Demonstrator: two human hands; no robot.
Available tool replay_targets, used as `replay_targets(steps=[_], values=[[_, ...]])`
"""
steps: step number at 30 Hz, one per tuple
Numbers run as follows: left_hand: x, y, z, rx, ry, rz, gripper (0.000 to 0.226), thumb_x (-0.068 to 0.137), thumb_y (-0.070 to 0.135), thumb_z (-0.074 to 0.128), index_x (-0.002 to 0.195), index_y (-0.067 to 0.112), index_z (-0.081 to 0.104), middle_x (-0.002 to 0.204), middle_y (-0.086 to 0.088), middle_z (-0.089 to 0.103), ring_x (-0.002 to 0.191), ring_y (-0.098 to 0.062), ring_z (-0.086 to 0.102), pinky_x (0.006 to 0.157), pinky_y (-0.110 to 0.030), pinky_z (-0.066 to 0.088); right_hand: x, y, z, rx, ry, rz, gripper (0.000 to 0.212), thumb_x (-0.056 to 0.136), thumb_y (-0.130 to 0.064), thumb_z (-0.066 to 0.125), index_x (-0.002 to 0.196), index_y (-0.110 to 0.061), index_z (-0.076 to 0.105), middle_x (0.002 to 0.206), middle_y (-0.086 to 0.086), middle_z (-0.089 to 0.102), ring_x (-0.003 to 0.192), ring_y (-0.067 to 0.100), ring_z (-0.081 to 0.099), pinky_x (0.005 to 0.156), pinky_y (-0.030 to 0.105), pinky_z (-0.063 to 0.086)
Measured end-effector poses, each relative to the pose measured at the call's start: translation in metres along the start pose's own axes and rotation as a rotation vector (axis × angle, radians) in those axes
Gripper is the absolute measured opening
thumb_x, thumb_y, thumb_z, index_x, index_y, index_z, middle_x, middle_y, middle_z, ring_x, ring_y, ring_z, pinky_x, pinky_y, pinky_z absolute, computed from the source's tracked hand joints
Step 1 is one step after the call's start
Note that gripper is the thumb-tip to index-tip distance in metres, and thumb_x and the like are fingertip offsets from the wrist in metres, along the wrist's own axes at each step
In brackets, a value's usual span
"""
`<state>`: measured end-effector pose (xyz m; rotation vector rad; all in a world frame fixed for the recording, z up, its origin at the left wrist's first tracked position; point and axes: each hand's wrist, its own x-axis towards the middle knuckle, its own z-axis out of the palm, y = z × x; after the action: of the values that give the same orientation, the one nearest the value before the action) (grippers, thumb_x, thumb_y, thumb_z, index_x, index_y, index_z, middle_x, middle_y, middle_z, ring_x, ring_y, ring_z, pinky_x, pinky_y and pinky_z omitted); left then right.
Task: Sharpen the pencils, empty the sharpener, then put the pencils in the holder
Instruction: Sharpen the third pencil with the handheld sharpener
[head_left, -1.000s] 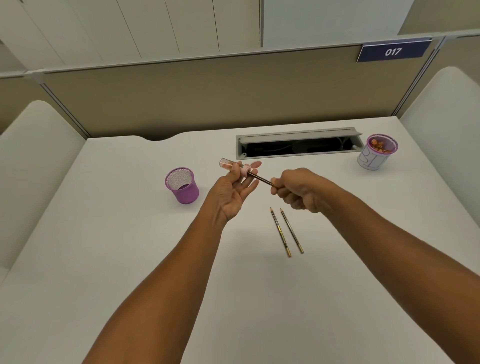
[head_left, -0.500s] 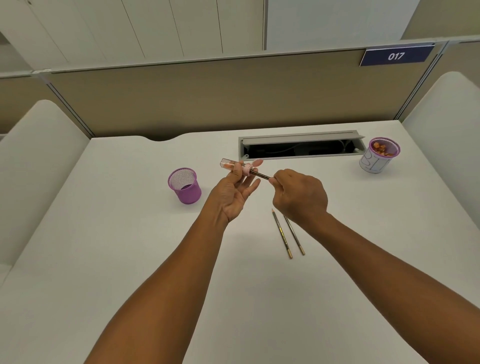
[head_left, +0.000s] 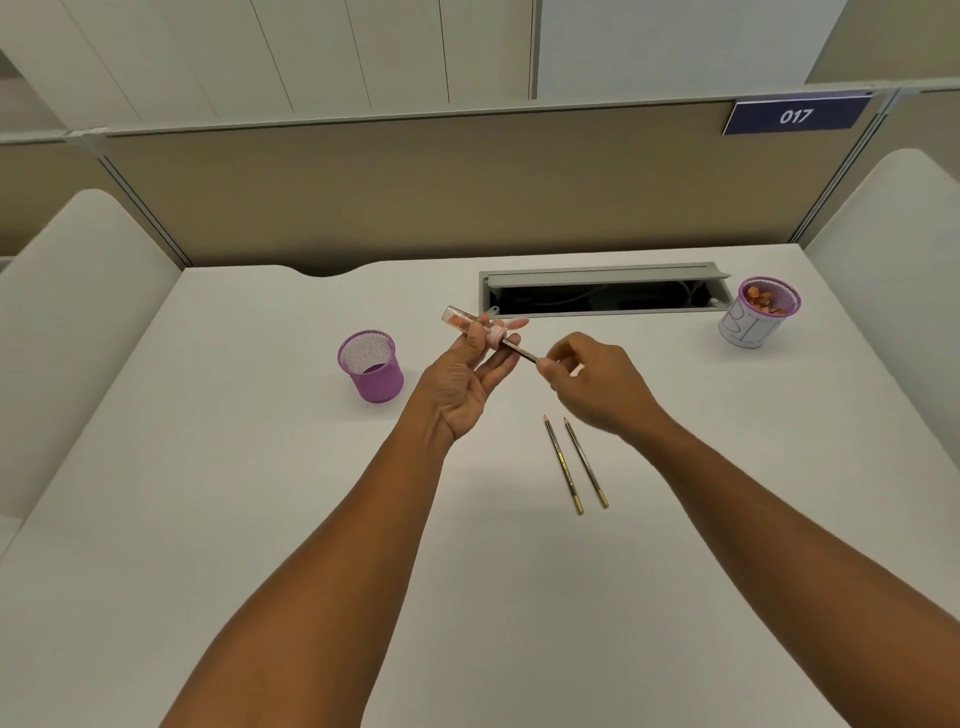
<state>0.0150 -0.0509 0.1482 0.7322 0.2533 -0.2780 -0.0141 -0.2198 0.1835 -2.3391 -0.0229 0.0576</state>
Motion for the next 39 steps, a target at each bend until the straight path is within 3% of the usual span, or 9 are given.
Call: replay_targets(steps=[4, 10, 13, 17, 23, 26, 30, 35, 39], values=[[-0.002, -0.001, 0.001, -0.026, 0.026, 0.013, 0.021, 0.099, 0.018, 0.054, 0.116, 0.007, 0.06, 0.102, -0.014, 0.077, 0.093, -0.027, 0.075, 0.078, -0.038, 0.062, -0.015, 0.014, 0.012, -0.36, 0.327, -0.39, 0.013, 0.094, -0.024, 0.055, 0.09, -0.015, 0.064, 0.081, -0.003, 0.062, 0.065, 0.019, 0.055, 0.05, 0.026, 0.037], [-0.004, -0.008, 0.005, -0.004, 0.023, -0.006, 0.021, 0.098, 0.018, 0.056, 0.114, 0.007, 0.063, 0.111, -0.014, 0.074, 0.1, -0.028, 0.073, 0.082, -0.04, 0.06, -0.019, 0.012, 0.018, -0.455, 0.561, -0.367, 0.014, 0.087, -0.012, 0.058, 0.074, -0.011, 0.063, 0.062, 0.003, 0.055, 0.052, 0.021, 0.045, 0.047, 0.021, 0.018], [-0.006, -0.008, 0.005, 0.014, -0.012, -0.011, 0.02, 0.096, 0.019, 0.057, 0.113, 0.008, 0.061, 0.114, -0.015, 0.073, 0.099, -0.026, 0.073, 0.085, -0.038, 0.061, -0.011, 0.001, 0.013, -0.344, 0.229, 0.014, 0.023, 0.093, -0.022, 0.045, 0.072, -0.018, 0.056, 0.066, 0.0, 0.055, 0.057, 0.02, 0.046, 0.047, 0.024, 0.025], [-0.008, -0.012, 0.001, 0.007, -0.02, -0.01, 0.019, 0.101, 0.018, 0.052, 0.116, 0.008, 0.059, 0.116, -0.018, 0.072, 0.099, -0.027, 0.073, 0.085, -0.036, 0.06, 0.005, -0.009, -0.013, 0.306, -0.256, 0.516, 0.029, 0.093, -0.023, 0.046, 0.076, -0.01, 0.065, 0.071, 0.003, 0.056, 0.056, 0.013, 0.04, 0.048, 0.023, 0.032], [-0.007, -0.007, 0.003, 0.001, 0.014, 0.005, 0.017, 0.1, 0.017, 0.054, 0.111, 0.007, 0.061, 0.115, -0.019, 0.072, 0.102, -0.028, 0.072, 0.093, -0.04, 0.057, -0.005, 0.002, -0.003, -0.124, -0.007, 0.037, 0.024, 0.094, -0.041, 0.051, 0.091, -0.018, 0.057, 0.082, -0.004, 0.06, 0.072, 0.015, 0.055, 0.058, 0.029, 0.042], [-0.007, -0.008, 0.004, 0.0, 0.018, -0.003, 0.015, 0.1, 0.017, 0.053, 0.107, 0.006, 0.062, 0.116, -0.018, 0.072, 0.104, -0.028, 0.071, 0.096, -0.041, 0.054, -0.015, 0.012, 0.01, -0.494, 0.323, -0.273, 0.022, 0.096, -0.028, 0.051, 0.084, -0.012, 0.059, 0.076, 0.002, 0.055, 0.06, 0.02, 0.047, 0.049, 0.027, 0.03], [-0.007, -0.011, 0.008, 0.006, 0.019, -0.007, 0.019, 0.101, 0.019, 0.052, 0.113, 0.007, 0.06, 0.118, -0.016, 0.072, 0.102, -0.028, 0.072, 0.092, -0.041, 0.055, -0.021, 0.01, 0.017, -0.497, 0.529, -0.356, 0.022, 0.091, -0.016, 0.058, 0.071, -0.008, 0.06, 0.062, 0.005, 0.053, 0.05, 0.018, 0.037, 0.047, 0.024, 0.019], [-0.007, -0.008, 0.006, 0.06, -0.021, -0.007, 0.021, 0.101, 0.02, 0.052, 0.114, 0.005, 0.06, 0.115, -0.016, 0.073, 0.104, -0.028, 0.072, 0.086, -0.037, 0.06, -0.01, -0.007, 0.01, -0.422, 0.116, 0.098, 0.024, 0.096, -0.029, 0.038, 0.08, -0.02, 0.055, 0.072, -0.001, 0.055, 0.062, 0.02, 0.048, 0.053, 0.027, 0.032], [-0.01, -0.013, 0.001, 0.039, -0.008, -0.02, 0.025, 0.101, 0.021, 0.051, 0.12, 0.006, 0.058, 0.116, -0.017, 0.072, 0.103, -0.028, 0.072, 0.086, -0.036, 0.06, 0.001, -0.02, -0.015, 0.201, -0.255, 0.508, 0.027, 0.094, -0.026, 0.044, 0.078, -0.01, 0.058, 0.069, 0.002, 0.049, 0.059, 0.015, 0.04, 0.051, 0.026, 0.032]])
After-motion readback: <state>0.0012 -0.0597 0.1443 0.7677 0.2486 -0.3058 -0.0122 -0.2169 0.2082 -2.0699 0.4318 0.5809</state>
